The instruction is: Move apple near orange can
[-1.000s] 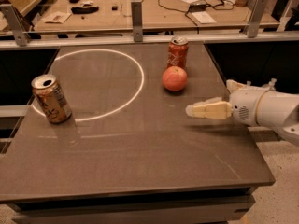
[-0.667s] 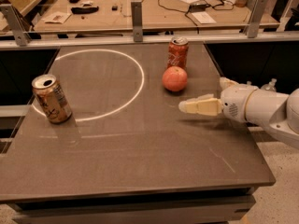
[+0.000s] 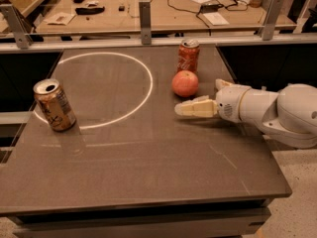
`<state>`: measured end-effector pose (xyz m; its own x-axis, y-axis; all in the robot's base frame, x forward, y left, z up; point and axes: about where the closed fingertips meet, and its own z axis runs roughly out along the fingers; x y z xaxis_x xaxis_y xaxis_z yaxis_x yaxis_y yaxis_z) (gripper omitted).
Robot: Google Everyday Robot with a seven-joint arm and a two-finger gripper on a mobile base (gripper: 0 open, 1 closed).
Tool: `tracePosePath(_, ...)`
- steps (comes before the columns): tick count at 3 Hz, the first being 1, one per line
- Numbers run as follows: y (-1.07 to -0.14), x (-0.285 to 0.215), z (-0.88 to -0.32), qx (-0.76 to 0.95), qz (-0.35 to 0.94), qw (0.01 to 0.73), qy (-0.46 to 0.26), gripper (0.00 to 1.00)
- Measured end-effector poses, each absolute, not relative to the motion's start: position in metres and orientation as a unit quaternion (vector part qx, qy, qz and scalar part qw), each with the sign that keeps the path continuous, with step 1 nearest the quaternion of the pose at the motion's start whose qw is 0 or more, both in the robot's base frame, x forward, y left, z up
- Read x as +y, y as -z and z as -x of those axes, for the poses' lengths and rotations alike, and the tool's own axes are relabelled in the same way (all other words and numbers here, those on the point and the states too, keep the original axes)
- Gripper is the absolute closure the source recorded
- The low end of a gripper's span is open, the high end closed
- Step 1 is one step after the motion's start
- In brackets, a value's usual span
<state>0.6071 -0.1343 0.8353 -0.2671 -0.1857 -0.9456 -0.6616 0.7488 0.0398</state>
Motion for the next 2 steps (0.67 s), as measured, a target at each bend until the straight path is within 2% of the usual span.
tracePosePath(2,-0.8290,-0.1228,-0.6304,0.772,0.276,0.526,-0.225,0.00)
